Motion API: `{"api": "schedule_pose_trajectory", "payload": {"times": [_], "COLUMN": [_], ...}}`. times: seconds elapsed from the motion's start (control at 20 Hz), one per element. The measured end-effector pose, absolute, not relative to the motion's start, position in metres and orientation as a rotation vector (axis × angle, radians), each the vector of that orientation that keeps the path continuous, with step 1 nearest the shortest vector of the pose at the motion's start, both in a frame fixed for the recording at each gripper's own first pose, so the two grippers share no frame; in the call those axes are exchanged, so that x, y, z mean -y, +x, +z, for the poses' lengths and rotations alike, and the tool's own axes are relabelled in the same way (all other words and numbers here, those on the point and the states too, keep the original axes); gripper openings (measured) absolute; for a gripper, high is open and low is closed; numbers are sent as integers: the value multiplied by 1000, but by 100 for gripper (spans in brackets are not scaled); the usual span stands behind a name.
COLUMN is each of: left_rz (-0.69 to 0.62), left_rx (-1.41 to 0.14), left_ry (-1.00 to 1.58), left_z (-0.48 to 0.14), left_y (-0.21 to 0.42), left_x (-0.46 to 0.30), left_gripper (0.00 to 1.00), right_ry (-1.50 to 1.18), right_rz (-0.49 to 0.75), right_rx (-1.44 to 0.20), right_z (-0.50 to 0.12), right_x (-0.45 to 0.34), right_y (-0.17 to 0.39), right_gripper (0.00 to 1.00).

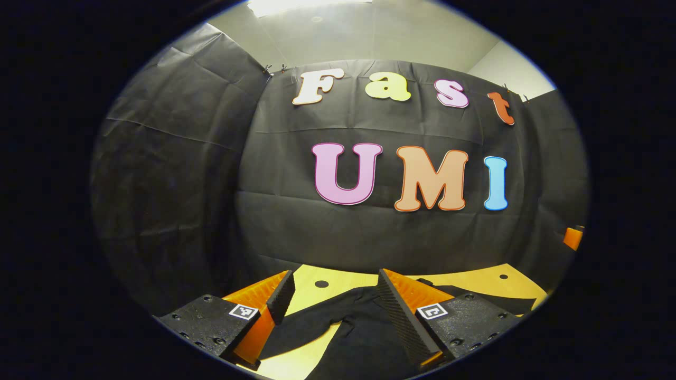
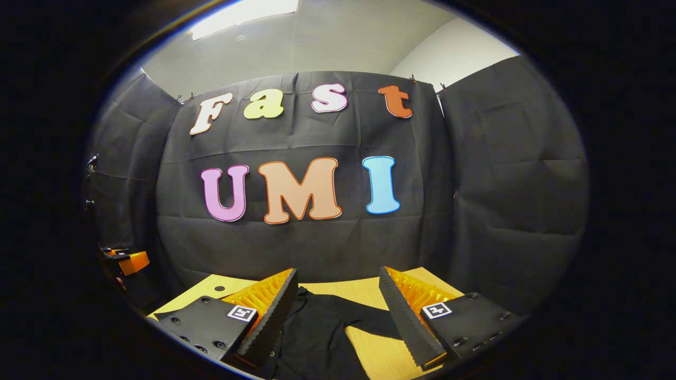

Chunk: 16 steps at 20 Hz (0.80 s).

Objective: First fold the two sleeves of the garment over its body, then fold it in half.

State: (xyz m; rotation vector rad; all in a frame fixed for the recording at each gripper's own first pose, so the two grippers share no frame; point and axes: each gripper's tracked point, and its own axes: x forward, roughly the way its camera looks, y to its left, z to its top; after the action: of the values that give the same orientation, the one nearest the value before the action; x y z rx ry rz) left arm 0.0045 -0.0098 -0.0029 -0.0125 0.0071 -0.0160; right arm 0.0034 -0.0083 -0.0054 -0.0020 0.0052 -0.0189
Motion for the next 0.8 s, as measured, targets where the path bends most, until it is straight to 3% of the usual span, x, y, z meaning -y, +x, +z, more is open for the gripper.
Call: {"api": "schedule_pose_trajectory", "payload": {"times": [0.8], "left_rz": [32], "left_rx": [-37], "left_ry": [-55], "left_z": [-14], "left_y": [-4], "left_x": [-6], "left_gripper": [93], "right_ry": [-3], "right_rz": [-10], "right_rx": [-30], "right_z": [-13], "right_x": [13], "right_y": [10], "right_gripper": [96]}}
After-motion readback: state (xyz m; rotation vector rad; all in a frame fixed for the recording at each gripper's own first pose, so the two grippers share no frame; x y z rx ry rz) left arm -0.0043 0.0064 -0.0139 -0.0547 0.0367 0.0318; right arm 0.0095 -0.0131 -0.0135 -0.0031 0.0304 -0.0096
